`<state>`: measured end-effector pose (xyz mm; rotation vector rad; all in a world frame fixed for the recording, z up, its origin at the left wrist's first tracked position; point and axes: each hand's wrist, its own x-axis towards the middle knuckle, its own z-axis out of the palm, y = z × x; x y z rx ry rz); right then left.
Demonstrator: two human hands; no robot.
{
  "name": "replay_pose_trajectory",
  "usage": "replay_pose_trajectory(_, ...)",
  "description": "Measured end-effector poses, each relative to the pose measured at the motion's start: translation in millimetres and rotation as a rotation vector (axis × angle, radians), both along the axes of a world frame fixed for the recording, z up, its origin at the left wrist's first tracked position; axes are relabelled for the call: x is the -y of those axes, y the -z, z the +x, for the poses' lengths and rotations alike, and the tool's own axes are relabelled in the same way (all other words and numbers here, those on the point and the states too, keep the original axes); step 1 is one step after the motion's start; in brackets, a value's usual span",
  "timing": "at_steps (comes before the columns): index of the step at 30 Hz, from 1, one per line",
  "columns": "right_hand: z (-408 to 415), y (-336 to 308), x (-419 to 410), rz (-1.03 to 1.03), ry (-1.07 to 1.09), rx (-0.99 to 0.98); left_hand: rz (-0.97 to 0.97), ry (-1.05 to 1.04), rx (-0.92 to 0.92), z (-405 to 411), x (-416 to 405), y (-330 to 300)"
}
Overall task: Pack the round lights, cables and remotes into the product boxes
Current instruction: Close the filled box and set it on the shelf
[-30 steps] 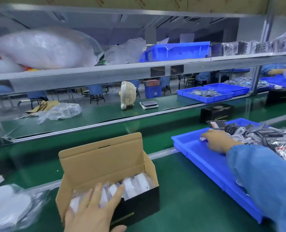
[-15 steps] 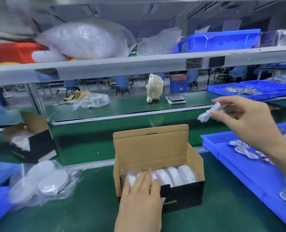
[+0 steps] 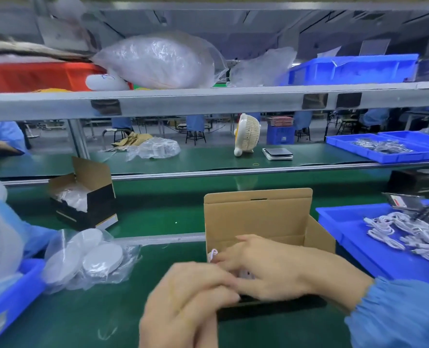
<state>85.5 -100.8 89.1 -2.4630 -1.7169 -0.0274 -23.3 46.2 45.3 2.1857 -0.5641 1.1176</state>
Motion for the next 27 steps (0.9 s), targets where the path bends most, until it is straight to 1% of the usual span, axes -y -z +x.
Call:
replay_pose_trajectory(1,-4.0,1.1,5.8,-0.015,-0.001,0.022,-0.258,0.006,0.154,10.2,-15.9,-3.8)
replay_pose_trajectory(2,-7.6,-1.6,15.0,0.019,0.015,0.030,-0.405,-0.038,0.099,14.2,-35.1,-3.4)
replay_pose_trajectory(3,-10.2,-9.5,25.8,0.113,0.046,0.030,-0.529,-0.085,-0.051,28.2,-43.1,-2.7)
replay_pose_trajectory(4,-7.9,-17.4,40.6,0.312,0.097,0.056,-0.654,-0.071,-0.308,43.9,-41.8,-2.6)
replay_pose_trajectory(5,-0.4,-23.5,60.2,0.578,0.194,0.073,-0.749,0.007,-0.568,55.2,-39.2,-2.0)
replay_pose_trajectory(6,11.4,-26.4,82.8,0.861,0.332,0.048,-0.793,0.096,-0.763,63.7,-36.7,0.7)
replay_pose_trajectory(7,22.7,-27.2,103.0,1.059,0.502,-0.050,-0.813,0.196,-0.891,70.0,-35.0,4.2)
replay_pose_trajectory(8,31.5,-23.5,118.1,1.090,0.645,-0.234,-0.813,0.289,-0.961,76.0,-34.9,11.7)
replay_pose_trajectory(9,36.8,-13.3,125.3,1.022,0.714,-0.488,-0.806,0.365,-0.990,80.4,-33.4,16.8)
replay_pose_trajectory(11,35.4,22.9,124.0,0.909,0.614,-1.037,-0.771,0.442,-0.997,87.4,-30.5,21.9)
replay_pose_trajectory(12,31.6,38.0,118.9,0.937,0.555,-1.169,-0.765,0.470,-0.998,90.0,-30.4,22.8)
replay_pose_trajectory(13,27.4,47.9,114.2,0.976,0.520,-1.196,-0.770,0.499,-1.001,91.5,-30.3,23.5)
replay_pose_trajectory(16,27.9,60.1,112.6,1.009,0.529,-1.024,-0.694,0.496,-0.948,91.9,-33.3,27.1)
replay_pose_trajectory(19,27.2,58.2,109.1,1.063,0.513,-0.902,-0.585,0.432,-0.836,85.7,-30.7,23.2)
replay_pose_trajectory(22,20.3,61.8,104.8,1.127,0.520,-0.755,-0.526,0.371,-0.701,80.3,-25.0,17.0)
replay_pose_trajectory(23,18.9,60.2,107.8,1.121,0.493,-0.724,-0.521,0.352,-0.645,78.0,-25.2,16.0)
replay_pose_trajectory(24,15.5,60.6,116.2,1.062,0.469,-0.702,-0.506,0.345,-0.597,76.1,-27.8,16.0)
replay_pose_trajectory(25,14.9,55.3,116.9,0.979,0.422,-0.734,-0.476,0.358,-0.574,73.9,-31.0,17.1)
replay_pose_trajectory(26,13.3,53.0,117.6,0.905,0.415,-0.783,-0.426,0.378,-0.585,70.0,-33.5,19.0)
replay_pose_trajectory(27,11.7,50.4,114.7,0.844,0.455,-0.828,-0.366,0.392,-0.598,66.4,-35.2,22.4)
